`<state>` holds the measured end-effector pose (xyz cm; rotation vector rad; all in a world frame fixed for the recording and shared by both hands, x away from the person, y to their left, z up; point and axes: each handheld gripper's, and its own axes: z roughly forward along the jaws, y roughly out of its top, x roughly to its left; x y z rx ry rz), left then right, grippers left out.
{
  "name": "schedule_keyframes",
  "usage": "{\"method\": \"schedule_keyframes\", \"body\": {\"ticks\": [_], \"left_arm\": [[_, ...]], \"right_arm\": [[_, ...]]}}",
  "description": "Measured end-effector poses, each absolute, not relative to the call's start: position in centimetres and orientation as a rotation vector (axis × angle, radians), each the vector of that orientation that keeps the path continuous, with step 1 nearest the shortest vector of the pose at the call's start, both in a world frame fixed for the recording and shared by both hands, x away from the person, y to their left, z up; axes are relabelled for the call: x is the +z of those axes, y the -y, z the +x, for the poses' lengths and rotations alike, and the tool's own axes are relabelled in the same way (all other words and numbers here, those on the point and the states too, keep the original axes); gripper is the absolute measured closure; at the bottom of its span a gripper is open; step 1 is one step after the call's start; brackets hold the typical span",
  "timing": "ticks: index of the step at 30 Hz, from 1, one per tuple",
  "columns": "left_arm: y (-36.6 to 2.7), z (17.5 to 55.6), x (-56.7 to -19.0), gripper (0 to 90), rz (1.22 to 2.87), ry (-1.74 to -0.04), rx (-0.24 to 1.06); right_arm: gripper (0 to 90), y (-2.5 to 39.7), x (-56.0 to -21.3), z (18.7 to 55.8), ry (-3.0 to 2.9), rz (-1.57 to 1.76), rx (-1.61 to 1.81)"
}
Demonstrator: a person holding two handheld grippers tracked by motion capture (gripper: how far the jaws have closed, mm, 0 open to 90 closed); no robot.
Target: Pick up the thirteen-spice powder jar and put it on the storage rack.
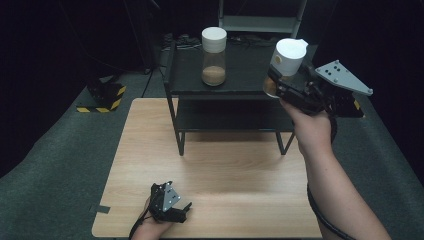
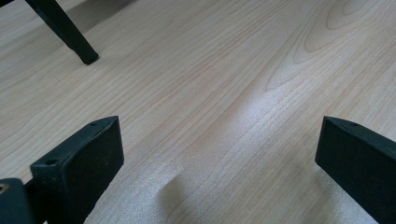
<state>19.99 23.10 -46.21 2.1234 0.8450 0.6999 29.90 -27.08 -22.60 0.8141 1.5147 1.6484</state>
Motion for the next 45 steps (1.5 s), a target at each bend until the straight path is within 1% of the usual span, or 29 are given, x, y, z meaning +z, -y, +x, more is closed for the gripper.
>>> {"method": "schedule_keyframes", "body": {"ticks": [9, 24, 45], "left_arm": [[-23.2, 20.0, -46.3, 1.3, 2.117, -0.842, 0.698], [-23.3, 20.0, -46.3, 1.4, 2.113, -0.842, 0.69], [-23.4, 19.9, -46.3, 1.4, 2.118, -0.832, 0.693]], "right_arm": [[29.8, 26.4, -22.6, 32.4, -1.507, 0.831, 1.616], [29.8, 25.0, -22.8, 35.1, -1.49, 0.917, 1.593], [29.8, 24.1, -22.9, 36.3, -1.522, 0.95, 1.563]]}}
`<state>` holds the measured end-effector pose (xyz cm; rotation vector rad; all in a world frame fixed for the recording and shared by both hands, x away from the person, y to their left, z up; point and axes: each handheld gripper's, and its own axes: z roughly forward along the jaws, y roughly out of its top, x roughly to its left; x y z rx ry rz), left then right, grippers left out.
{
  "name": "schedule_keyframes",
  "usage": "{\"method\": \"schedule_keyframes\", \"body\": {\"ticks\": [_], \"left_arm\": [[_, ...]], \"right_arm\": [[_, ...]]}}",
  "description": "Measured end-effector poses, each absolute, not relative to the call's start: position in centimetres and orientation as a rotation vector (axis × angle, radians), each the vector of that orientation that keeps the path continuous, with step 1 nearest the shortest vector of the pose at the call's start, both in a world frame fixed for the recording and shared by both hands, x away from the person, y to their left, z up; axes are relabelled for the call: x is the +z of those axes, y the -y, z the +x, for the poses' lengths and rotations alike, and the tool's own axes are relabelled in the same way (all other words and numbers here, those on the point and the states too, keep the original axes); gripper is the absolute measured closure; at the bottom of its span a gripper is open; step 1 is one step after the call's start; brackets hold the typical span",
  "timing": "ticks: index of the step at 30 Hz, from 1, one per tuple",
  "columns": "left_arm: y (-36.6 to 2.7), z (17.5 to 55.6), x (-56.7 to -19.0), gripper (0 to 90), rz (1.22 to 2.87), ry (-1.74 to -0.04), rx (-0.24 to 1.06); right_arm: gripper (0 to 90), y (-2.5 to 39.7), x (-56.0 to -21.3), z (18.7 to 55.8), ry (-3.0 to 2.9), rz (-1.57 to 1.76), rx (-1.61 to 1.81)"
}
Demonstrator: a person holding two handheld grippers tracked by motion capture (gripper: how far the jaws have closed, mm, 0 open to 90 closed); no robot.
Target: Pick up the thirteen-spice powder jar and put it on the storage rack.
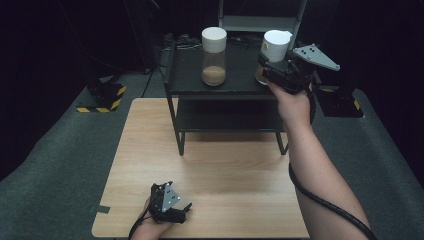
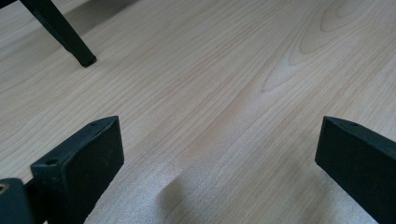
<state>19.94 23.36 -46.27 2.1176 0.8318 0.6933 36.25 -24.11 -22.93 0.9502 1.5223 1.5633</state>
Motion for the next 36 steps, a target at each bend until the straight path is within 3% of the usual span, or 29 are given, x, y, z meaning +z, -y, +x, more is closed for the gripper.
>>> {"method": "schedule_keyframes", "body": {"ticks": [31, 36], "left_arm": [[-23.44, 19.99, -46.29, 1.4, 2.117, -0.828, 0.686], [-23.45, 19.97, -46.31, 1.4, 2.115, -0.827, 0.686]], "right_arm": [[29.2, 23.36, -22.96, 36.24, -1.518, 0.946, 1.528], [24.6, 23.13, -22.72, 36.17, -1.517, 0.958, 1.512]]}}
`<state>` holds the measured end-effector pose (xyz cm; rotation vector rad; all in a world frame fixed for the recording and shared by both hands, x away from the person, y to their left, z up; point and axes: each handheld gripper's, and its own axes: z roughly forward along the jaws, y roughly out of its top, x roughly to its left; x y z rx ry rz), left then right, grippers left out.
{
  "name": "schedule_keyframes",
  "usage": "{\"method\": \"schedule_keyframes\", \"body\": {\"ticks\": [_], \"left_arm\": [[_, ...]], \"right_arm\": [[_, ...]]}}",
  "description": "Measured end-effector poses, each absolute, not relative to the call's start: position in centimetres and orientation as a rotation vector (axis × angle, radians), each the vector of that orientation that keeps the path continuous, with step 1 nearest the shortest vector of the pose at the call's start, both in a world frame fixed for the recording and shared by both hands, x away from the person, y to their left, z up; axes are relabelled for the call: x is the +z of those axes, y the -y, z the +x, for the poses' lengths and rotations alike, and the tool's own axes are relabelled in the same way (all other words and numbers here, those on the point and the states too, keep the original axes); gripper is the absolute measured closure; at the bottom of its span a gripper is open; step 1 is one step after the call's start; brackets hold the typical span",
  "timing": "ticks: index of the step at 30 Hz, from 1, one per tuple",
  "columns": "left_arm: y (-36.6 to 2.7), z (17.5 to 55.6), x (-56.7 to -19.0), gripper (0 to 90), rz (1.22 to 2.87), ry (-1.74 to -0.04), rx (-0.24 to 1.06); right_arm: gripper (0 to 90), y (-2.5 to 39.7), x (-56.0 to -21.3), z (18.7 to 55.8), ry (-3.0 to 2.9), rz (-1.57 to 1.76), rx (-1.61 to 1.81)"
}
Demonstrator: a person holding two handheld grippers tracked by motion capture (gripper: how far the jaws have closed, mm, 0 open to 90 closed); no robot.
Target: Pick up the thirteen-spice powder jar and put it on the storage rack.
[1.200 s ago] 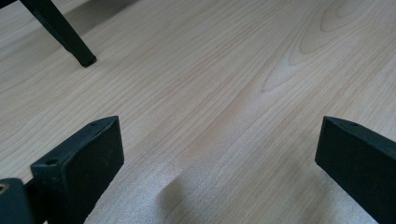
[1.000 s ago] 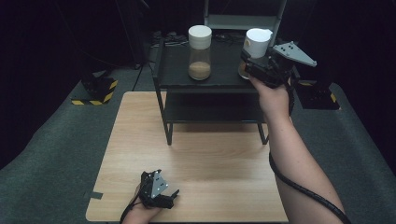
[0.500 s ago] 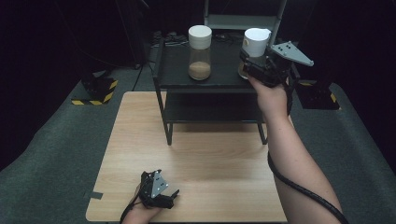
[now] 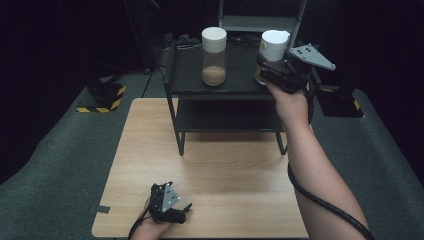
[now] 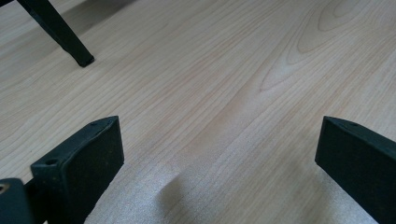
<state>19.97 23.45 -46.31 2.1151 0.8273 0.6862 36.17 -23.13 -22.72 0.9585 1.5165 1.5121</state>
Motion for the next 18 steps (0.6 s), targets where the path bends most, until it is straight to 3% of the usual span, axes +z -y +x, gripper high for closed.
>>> {"method": "schedule_keyframes", "body": {"ticks": [10, 18], "left_arm": [[-23.6, 20.0, -46.3, 1.4, 2.109, -0.831, 0.679], [-23.5, 20.0, -46.3, 1.4, 2.115, -0.827, 0.682]], "right_arm": [[0.8, 22.9, -22.6, 36.2, -1.513, 0.995, 1.521], [0.0, 23.0, -22.8, 35.1, -1.508, 0.979, 1.512]]}}
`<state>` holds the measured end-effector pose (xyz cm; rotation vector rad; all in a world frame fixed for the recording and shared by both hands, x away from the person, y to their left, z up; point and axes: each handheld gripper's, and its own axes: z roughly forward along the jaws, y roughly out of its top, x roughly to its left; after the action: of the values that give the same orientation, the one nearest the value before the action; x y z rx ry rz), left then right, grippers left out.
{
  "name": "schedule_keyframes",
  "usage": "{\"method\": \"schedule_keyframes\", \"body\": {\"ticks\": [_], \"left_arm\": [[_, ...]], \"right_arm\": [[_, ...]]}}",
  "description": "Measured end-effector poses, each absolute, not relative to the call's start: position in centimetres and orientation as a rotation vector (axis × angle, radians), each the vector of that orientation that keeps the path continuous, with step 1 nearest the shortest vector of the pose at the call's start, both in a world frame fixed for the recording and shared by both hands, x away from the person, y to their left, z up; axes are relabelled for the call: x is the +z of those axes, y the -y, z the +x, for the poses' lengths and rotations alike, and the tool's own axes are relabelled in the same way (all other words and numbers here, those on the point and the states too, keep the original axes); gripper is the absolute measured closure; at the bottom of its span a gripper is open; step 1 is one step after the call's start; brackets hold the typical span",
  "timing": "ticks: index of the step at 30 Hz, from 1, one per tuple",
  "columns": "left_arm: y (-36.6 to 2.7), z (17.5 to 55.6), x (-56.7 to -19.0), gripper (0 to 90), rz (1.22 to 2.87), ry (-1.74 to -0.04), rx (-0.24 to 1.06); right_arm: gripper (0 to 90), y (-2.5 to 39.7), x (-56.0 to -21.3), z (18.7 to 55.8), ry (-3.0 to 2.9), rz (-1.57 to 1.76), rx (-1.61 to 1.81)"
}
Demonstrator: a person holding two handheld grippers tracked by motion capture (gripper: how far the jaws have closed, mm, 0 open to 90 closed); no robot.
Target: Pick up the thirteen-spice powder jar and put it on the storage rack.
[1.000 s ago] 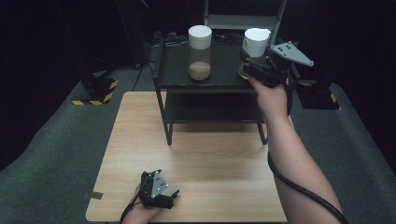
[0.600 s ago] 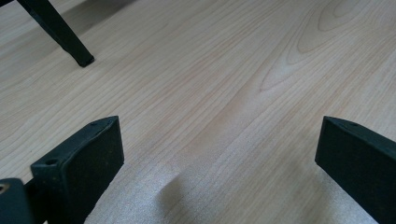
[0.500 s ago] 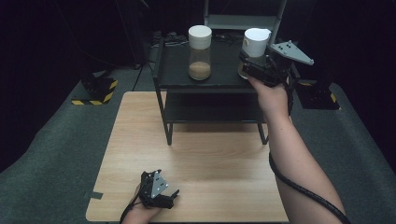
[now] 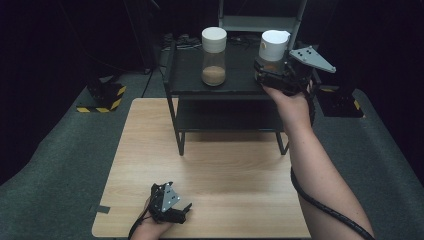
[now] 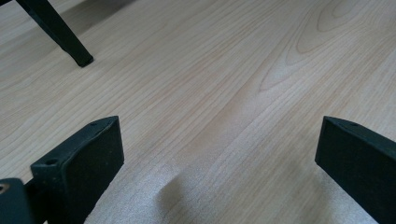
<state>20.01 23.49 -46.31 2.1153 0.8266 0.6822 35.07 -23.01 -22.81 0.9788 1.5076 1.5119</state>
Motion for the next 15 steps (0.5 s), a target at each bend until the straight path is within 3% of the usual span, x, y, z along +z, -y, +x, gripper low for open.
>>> {"method": "schedule_keyframes", "body": {"ticks": [15], "left_arm": [[-23.3, 19.9, -46.3, 1.4, 2.12, -0.835, 0.694]], "right_arm": [[0.0, 24.8, -23.4, 31.7, -1.484, 0.943, 1.557]]}}
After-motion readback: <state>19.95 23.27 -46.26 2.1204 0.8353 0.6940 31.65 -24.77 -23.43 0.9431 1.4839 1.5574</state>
